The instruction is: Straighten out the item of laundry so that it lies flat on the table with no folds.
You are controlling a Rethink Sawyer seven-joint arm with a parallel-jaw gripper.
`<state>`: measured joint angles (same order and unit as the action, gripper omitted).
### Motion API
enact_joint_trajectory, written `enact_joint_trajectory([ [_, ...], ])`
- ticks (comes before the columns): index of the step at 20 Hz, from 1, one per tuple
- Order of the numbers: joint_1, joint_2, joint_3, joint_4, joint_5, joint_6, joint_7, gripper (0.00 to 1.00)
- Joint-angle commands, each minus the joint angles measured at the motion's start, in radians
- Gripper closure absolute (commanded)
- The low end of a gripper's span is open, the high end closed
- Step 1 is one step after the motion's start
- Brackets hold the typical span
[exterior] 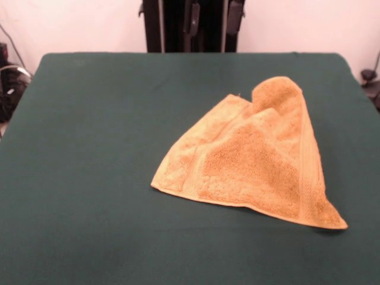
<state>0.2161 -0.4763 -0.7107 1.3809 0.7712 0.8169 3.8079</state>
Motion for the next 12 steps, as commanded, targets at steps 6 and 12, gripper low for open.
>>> enact_joint_trajectory([
  [6, 0.048, 0.068, 0.159, 0.120, 0.080, -0.035, 0.224, 0.00],
  [12, 0.051, 0.080, 0.164, 0.111, 0.094, -0.044, 0.222, 0.00],
])
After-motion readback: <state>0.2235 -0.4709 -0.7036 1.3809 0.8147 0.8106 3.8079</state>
